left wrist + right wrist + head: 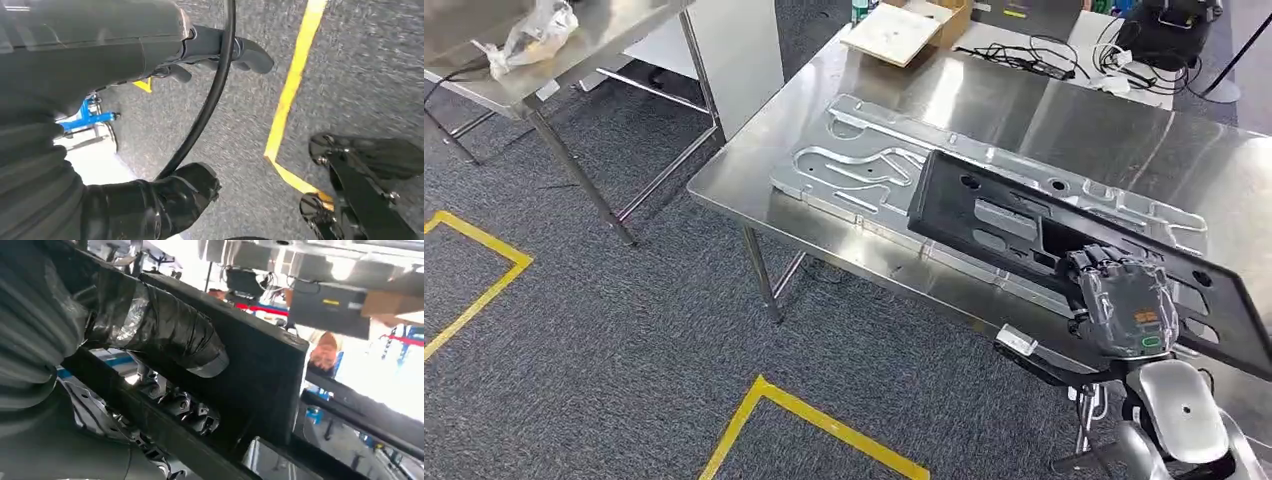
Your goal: Take the parts from the cabinet and place them on the table.
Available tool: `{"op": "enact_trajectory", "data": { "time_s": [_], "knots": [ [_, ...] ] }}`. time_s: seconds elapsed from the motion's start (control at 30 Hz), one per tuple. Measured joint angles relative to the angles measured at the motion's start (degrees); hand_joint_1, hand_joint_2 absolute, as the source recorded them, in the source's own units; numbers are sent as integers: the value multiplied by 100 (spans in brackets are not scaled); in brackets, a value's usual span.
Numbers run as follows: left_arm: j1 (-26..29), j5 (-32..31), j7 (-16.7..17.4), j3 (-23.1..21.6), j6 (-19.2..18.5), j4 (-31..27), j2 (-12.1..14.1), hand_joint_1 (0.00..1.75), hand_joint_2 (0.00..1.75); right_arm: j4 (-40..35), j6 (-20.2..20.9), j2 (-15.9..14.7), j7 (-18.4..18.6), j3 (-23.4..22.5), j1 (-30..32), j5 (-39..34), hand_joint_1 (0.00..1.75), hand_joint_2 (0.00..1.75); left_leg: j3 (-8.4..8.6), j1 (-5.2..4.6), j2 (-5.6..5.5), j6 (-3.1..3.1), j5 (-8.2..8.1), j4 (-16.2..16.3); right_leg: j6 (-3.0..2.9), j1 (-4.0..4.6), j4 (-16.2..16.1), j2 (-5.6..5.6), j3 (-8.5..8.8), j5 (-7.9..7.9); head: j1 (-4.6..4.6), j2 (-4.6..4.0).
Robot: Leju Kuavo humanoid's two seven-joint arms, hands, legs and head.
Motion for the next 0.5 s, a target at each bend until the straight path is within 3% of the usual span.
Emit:
{"op": "enact_trajectory", "data": {
  "time_s": [0.03,0.1,0.13,0.17,0.2,0.27,0.3,0.33,0.37,0.43,0.47,0.5],
  "knots": [
    [2,-7,0,-2,0,0,-2,0,175,0,22,0,-4,4,-9,0,175,175,72,17,-1,-26,-53,5,25,-22,-233,-16,24,233,2,0],
    [12,-42,0,-7,0,0,-2,0,175,2,59,0,-11,20,-48,9,175,175,244,58,2,-109,-201,30,82,-70,-1177,-61,314,963,2,0],
    [30,-50,2,-9,7,0,2,0,175,17,107,0,-9,37,-77,41,175,175,268,60,6,-163,-264,37,94,-72,-1387,-84,392,1094,9,0],
    [1,-66,4,-13,9,0,4,0,175,39,158,2,-11,61,-127,72,175,175,289,51,1,-204,-293,68,33,12,-1520,-113,306,930,15,0],
    [-6,-76,4,-22,22,0,2,0,175,46,192,-4,-11,79,-137,98,175,175,276,42,9,-249,-331,57,-83,25,-1444,-104,364,998,7,0],
    [-16,-94,11,-24,24,0,-4,0,175,66,221,-4,-11,116,-147,114,175,175,360,47,26,-308,-344,77,-192,30,-1441,-75,395,943,9,0],
    [-35,-94,11,-26,24,0,-7,0,175,66,221,-4,-11,129,-165,116,175,175,284,61,28,-342,-315,263,-238,14,-1469,-48,480,923,7,0],
    [-30,-105,13,-26,24,0,-13,0,175,68,223,-4,-9,131,-179,120,175,175,118,65,21,-350,-255,607,-305,20,-1500,-61,562,877,14,0],
    [-29,-105,13,-26,24,0,-20,0,175,70,223,-4,-9,135,-203,124,175,175,-118,66,22,-356,-319,986,-344,30,-1515,-56,614,839,4,0],
    [-28,-118,13,-26,33,0,-20,0,175,87,236,-2,-9,159,-230,157,175,175,-678,59,21,-363,-675,1704,-386,59,-1516,-45,710,744,0,0],
    [-25,-127,15,-28,39,0,-20,0,175,107,247,0,-11,175,-235,195,175,175,-905,55,21,-352,-831,1911,-400,81,-1516,-35,771,691,4,0],
    [-15,-129,15,-31,42,0,-20,0,175,133,256,4,-11,203,-240,227,175,175,-1042,47,21,-336,-857,1931,-408,108,-1516,-19,842,633,2,0]
  ]
}}
